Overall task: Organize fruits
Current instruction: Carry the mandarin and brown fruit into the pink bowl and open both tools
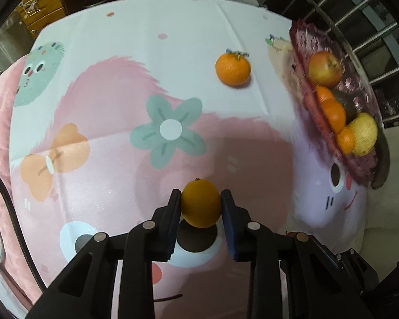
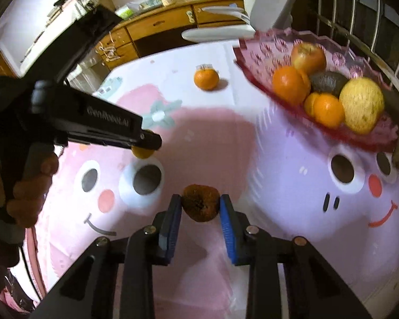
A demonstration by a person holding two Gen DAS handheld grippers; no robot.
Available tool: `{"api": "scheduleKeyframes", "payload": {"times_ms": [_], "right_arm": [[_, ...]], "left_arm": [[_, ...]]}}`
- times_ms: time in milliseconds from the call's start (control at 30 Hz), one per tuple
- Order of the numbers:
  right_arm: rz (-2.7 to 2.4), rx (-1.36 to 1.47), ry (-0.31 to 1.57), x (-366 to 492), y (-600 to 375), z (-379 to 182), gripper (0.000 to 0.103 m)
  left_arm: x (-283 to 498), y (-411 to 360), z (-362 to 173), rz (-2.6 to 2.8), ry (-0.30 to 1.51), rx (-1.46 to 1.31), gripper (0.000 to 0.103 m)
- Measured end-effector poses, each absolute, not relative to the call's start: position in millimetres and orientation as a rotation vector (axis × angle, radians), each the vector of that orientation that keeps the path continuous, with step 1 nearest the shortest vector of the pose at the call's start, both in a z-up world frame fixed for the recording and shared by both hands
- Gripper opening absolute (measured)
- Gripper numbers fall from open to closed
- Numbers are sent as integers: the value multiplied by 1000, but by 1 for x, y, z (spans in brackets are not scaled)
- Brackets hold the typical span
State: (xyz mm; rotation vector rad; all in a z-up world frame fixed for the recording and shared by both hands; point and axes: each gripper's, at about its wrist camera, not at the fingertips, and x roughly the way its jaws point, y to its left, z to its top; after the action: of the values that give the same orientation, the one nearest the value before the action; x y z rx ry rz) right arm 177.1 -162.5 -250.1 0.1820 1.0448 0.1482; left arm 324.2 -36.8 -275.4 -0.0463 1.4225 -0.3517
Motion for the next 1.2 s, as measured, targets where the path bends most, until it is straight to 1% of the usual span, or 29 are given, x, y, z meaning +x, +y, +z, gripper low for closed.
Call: {"api": "scheduleKeyframes", "payload": {"times_ms": [367,533,800,1200], "right_arm": [[208,166,863,187,-200,-178,29],[200,156,803,192,-228,-156,29],[172,125,754,199,-276,-137,30],[113,82,719,232,-345,-131,30]], "left_arm": [[311,-48,-217,-329,1284,-118,28],[304,-64,-193,-338,1227,-171,28],[299,-95,-172,-348,1169,-229,28],[301,-142,-165,-365,1138,-268,28]]}}
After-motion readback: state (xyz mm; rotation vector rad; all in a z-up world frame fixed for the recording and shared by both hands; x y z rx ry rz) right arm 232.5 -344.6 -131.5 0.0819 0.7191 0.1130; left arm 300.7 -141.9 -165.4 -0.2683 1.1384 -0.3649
